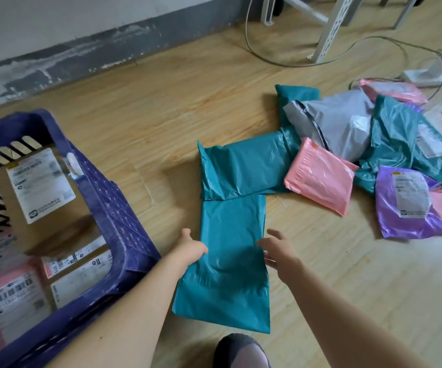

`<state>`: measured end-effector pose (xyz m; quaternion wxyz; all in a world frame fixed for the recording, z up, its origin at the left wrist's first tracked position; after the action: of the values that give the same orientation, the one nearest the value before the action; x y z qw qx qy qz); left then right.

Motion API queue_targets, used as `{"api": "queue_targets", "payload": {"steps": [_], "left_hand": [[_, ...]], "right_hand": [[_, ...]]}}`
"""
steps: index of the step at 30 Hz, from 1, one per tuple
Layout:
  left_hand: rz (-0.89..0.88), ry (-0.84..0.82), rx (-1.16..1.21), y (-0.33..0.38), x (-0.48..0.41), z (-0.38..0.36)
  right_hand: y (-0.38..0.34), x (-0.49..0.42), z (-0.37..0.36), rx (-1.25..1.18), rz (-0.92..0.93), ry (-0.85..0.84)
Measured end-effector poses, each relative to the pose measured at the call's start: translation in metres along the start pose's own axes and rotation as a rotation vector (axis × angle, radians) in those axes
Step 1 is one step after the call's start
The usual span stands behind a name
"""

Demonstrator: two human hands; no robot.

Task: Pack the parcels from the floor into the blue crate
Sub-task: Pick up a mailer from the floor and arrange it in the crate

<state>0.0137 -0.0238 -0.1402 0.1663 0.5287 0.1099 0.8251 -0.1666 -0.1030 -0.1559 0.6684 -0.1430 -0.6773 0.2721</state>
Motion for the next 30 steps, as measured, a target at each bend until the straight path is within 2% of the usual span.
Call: {"api": "queue_targets", "payload": {"steps": [6,10,13,17,22,25,30], "left_hand": [[-0.204,0.141,-0.116,0.023,0.03,0.019],[-0.324,0.117,-0.164,0.039,0.058,0.036],[-0.33,0.091,-0.133,0.045,0.08,0.054],[-0.276,0.036,-0.019,0.052,0.111,0.08],[-0.297,-0.075,0.181,0.049,0.159,0.107],[-0.331,-0.102,0.361,0.039,0.18,0.126],[-0.409,-0.151,0.506,0.019,0.215,0.15]], "right_hand": [[-0.025,0.027,-0.004,0.065,0.136,-0.025],[-0.046,0.053,-0.008,-0.001,0.171,-0.042],[-0.064,0.076,-0.007,-0.14,0.188,-0.057],[-0.09,0.115,-0.003,-0.275,0.288,-0.09],[-0.104,0.165,-0.008,-0.087,0.411,-0.181],[-0.112,0.192,-0.017,-0.098,0.489,-0.199],[-0.132,0.238,-0.037,-0.01,0.66,-0.11]]}}
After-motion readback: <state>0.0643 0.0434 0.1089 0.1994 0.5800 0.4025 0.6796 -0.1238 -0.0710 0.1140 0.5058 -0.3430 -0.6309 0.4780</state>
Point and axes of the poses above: each hand's wrist, its own x-axis away from the middle knuckle, its own z-axis out of the back of the hand, y = z × x, the point moved 1 cm from there along -x, towards the middle knuckle, and after that the axes turned 9 degrees about -x, right-handed, at the moved point
